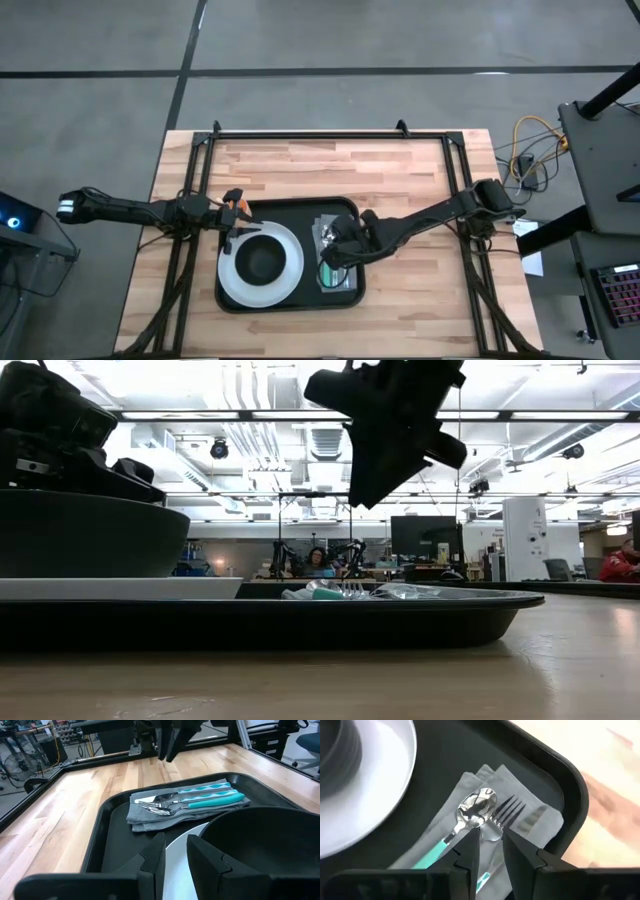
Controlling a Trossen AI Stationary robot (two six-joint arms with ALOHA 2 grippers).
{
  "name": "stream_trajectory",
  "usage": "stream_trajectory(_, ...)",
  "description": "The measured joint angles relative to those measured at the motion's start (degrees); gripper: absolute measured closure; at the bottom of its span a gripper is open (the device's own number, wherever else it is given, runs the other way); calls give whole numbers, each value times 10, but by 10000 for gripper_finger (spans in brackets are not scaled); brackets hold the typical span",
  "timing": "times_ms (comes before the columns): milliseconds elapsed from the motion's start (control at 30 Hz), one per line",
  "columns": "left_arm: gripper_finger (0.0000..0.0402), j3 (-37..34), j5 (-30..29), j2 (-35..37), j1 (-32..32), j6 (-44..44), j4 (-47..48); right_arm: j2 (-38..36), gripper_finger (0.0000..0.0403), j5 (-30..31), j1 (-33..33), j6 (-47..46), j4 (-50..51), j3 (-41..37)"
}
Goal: Set up tray
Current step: Return to Home Position
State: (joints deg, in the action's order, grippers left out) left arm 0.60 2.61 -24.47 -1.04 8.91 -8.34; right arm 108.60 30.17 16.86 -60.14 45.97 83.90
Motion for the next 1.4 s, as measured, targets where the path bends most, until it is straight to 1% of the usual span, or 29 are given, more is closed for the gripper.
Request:
stream_trajectory(200,340,0,0,0,0,0,0,0,325,1,0,136,0,0)
stream_trajectory(233,340,0,0,0,0,0,0,0,323,11,0,162,-1,0)
stream_trajectory(500,340,0,0,0,0,0,0,1,317,175,12,280,-8,-16)
stream_trajectory(567,340,0,0,0,0,0,0,-1,319,225,13,294,-8,-29)
stream_trajectory(633,340,0,0,0,0,0,0,-5,323,288,13,300,-10,-49)
stream_trajectory(700,340,0,0,0,0,0,0,-7,327,357,11,293,-13,-73)
stream_trajectory(800,340,0,0,0,0,0,0,-11,332,457,3,248,-11,-116)
stream_trajectory(867,340,0,0,0,0,0,0,-17,334,502,-3,213,-12,-140)
stream_trajectory(900,340,0,0,0,0,0,0,-22,334,515,-6,202,-11,-151)
stream_trajectory(1033,340,0,0,0,0,0,0,-59,335,537,-20,186,-10,-195)
stream_trajectory(1100,340,0,0,0,0,0,0,-94,335,542,-30,155,-11,-225)
stream_trajectory(1233,340,0,0,-4,0,0,0,-186,335,556,-50,70,-9,-303)
stream_trajectory(1400,340,0,0,-4,0,0,0,-319,335,556,-58,20,-17,-399)
